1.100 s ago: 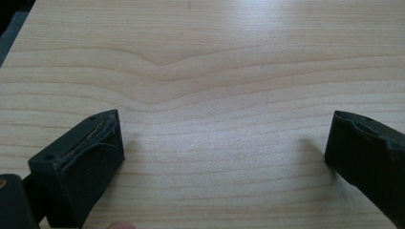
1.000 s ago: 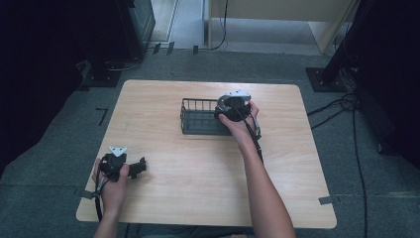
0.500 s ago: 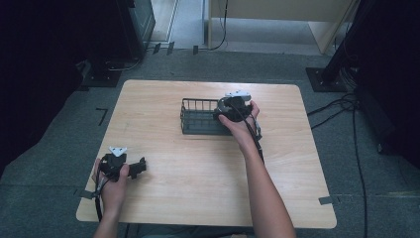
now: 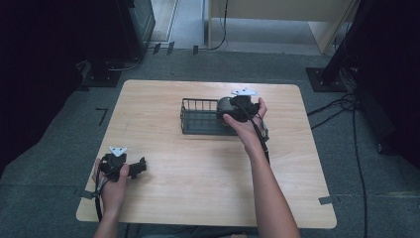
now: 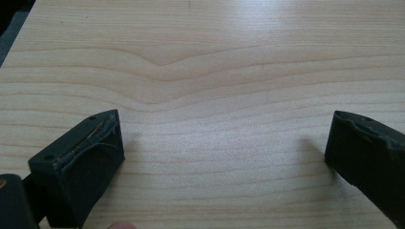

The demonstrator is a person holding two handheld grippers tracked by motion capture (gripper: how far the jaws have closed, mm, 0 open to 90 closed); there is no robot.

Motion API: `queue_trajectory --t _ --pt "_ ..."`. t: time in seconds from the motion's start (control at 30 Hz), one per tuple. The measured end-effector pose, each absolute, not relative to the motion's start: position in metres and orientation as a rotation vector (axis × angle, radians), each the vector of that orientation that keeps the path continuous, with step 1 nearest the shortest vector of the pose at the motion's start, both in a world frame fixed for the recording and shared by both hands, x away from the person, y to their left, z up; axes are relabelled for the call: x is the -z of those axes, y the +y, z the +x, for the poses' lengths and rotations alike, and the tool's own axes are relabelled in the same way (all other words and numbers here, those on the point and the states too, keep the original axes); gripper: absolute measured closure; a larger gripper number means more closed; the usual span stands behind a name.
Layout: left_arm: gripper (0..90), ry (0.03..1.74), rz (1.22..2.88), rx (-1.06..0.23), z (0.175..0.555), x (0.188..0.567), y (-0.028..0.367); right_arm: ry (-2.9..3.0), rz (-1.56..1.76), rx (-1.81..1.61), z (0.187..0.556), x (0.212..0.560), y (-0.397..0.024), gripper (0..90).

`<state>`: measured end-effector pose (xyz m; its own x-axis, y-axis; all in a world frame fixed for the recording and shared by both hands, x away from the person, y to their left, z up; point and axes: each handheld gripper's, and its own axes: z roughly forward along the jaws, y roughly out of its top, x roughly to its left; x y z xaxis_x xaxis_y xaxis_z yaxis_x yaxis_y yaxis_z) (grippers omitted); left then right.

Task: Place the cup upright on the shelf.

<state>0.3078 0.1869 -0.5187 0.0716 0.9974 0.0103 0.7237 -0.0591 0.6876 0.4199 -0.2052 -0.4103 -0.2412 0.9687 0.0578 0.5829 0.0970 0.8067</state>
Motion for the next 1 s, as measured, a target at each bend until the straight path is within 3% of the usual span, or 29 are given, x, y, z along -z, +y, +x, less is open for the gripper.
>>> queue_trajectory --t 0.43,1.0 --pt "0.0 1.703 1.837 -0.691 0.308 0.519 0.187 1.841 1.504 -1.049 0.393 0.396 -0.225 0.0" --pt "0.0 1.702 1.836 -0.693 0.308 0.519 0.187 1.790 1.562 -1.048 0.360 0.409 -0.260 0.0"
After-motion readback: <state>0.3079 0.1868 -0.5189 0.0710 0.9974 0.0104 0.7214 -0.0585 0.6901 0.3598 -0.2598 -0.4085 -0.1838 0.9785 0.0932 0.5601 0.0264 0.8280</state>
